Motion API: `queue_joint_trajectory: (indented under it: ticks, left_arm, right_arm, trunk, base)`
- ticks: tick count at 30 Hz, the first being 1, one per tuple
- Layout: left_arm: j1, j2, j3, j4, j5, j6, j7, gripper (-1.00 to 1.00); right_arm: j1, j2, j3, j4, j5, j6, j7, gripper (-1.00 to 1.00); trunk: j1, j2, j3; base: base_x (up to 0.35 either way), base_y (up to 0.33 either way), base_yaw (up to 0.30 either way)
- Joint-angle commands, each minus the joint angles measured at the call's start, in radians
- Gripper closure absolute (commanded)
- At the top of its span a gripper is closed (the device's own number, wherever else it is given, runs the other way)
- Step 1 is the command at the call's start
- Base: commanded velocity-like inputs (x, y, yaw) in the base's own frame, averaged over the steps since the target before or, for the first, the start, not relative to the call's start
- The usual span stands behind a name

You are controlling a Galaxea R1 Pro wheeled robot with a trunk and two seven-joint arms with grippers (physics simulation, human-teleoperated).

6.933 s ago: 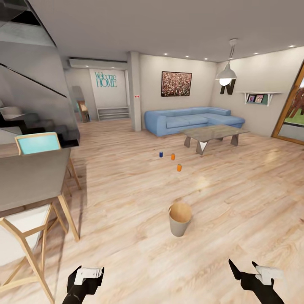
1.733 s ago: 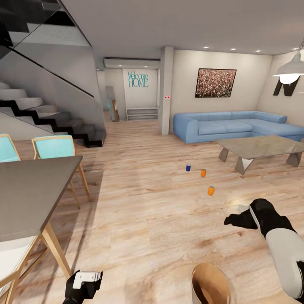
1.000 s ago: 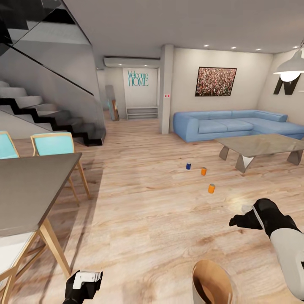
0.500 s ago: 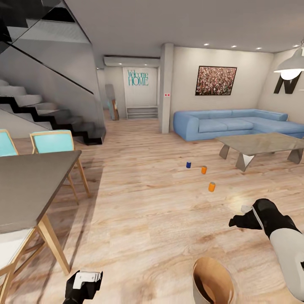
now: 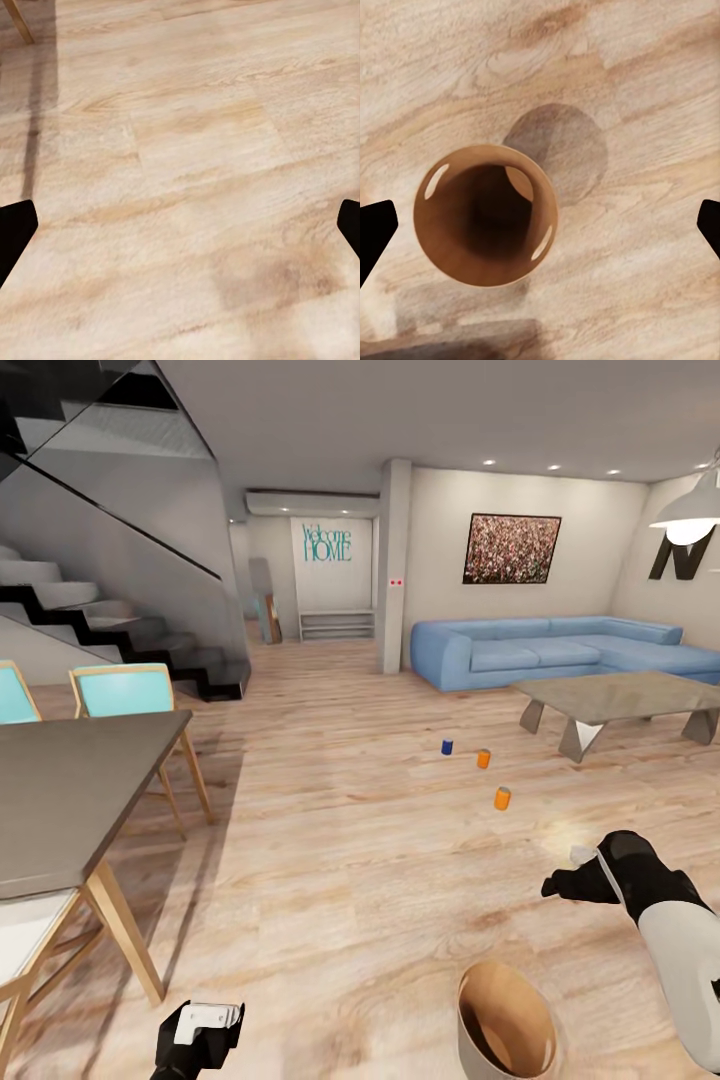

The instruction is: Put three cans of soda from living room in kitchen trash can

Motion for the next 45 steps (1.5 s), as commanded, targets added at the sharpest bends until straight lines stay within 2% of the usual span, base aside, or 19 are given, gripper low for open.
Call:
queue_joint_trajectory:
  ticks: [1,23,34,45]
  left_arm:
    - [0.000,0.000,0.000,0.000,0.000,0.000,0.000,-1.00]
    - [0.000,0.000,-0.001,0.001,0.000,0.000,-0.001,-1.00]
    - [0.000,0.000,-0.003,0.002,0.000,0.000,-0.001,-1.00]
    - [0.000,0.000,-0.004,0.002,0.000,0.000,-0.001,-1.00]
  right_arm:
    - [0.000,0.000,0.000,0.000,0.000,0.000,0.000,-1.00]
    - [0.000,-0.006,0.002,-0.004,0.001,0.000,0.001,-1.00]
    - [0.000,-0.007,0.018,-0.005,0.001,0.000,0.002,-1.00]
    - [0.000,-0.007,0.022,-0.003,0.001,-0.028,0.002,-1.00]
  trunk:
    - [0.004,-0.007,-0.003]
    - [0.088,-0.161,-0.072]
    - [0.130,-0.238,-0.107]
    - [0.173,-0.315,-0.141]
  base:
    - [0.000,0.000,0.000]
    - [0.000,0.000,0.000]
    - [0.000,0.000,0.000]
    - [0.000,0.000,0.000]
